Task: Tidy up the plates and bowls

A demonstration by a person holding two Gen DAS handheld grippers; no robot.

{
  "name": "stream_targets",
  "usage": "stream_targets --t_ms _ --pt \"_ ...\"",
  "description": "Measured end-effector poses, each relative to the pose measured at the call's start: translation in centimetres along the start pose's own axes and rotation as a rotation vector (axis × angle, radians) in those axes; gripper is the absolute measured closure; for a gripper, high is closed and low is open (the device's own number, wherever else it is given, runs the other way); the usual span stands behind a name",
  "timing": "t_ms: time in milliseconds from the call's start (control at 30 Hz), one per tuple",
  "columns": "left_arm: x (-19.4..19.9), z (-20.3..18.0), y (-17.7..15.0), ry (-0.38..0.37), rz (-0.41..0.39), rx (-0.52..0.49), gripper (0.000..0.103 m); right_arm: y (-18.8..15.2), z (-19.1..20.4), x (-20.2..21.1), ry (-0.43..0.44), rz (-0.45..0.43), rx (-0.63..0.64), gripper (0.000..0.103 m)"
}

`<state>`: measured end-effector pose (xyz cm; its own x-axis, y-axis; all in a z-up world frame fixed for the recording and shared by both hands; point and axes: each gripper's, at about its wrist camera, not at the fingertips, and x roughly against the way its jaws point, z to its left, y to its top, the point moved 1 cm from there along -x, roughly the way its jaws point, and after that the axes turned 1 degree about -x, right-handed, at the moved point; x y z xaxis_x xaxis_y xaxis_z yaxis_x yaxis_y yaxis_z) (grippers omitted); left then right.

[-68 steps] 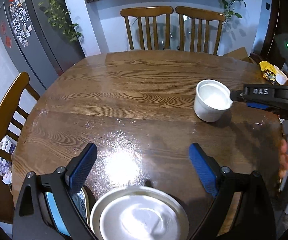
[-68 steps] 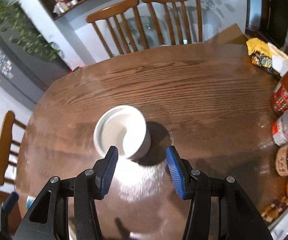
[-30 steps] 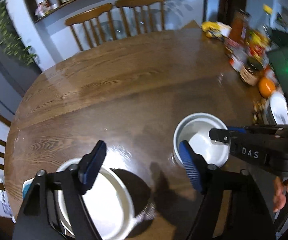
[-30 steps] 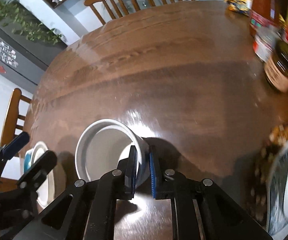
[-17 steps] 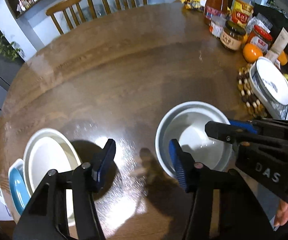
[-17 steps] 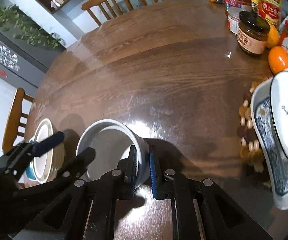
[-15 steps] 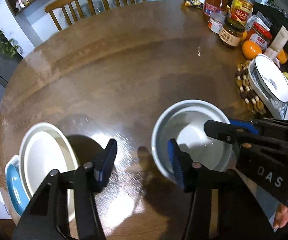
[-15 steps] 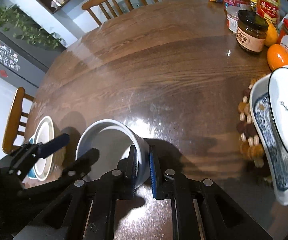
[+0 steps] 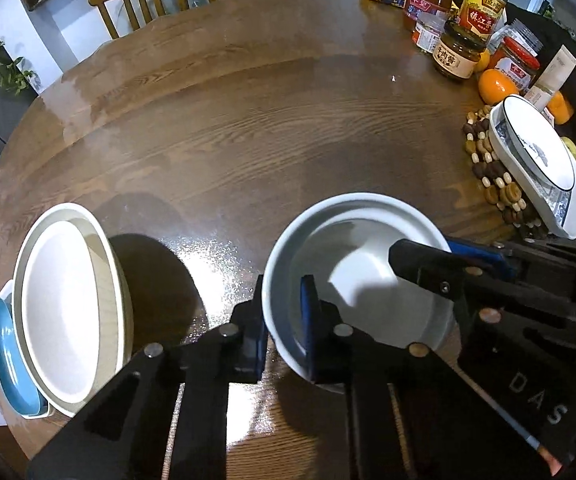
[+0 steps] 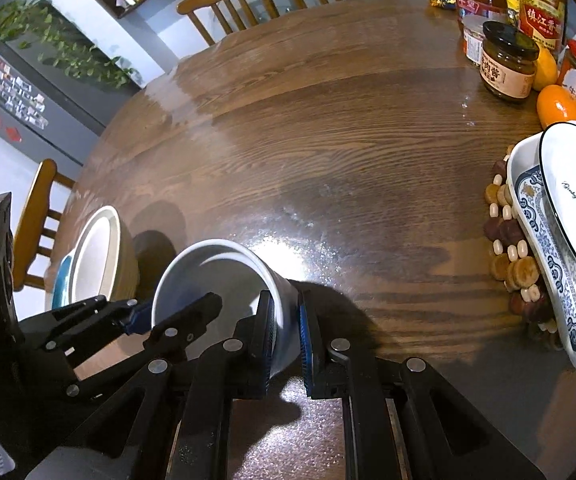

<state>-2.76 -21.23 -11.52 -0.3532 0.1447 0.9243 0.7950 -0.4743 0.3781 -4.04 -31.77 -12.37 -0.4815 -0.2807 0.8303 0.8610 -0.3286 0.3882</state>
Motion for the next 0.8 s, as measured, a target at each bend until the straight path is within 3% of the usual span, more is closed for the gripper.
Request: stream_targets --t_ms 467,800 --pt "0.7 0.3 -0.9 -0.001 -0.017 0.015 0.092 -1.4 -0.1 0.6 0.004 -0.025 -0.020 0.091" --pt "4.3 0.9 -1.2 0.026 -0.120 0.013 0.092 -1.8 0.8 3.5 0.013 -0.094 0.015 0.091"
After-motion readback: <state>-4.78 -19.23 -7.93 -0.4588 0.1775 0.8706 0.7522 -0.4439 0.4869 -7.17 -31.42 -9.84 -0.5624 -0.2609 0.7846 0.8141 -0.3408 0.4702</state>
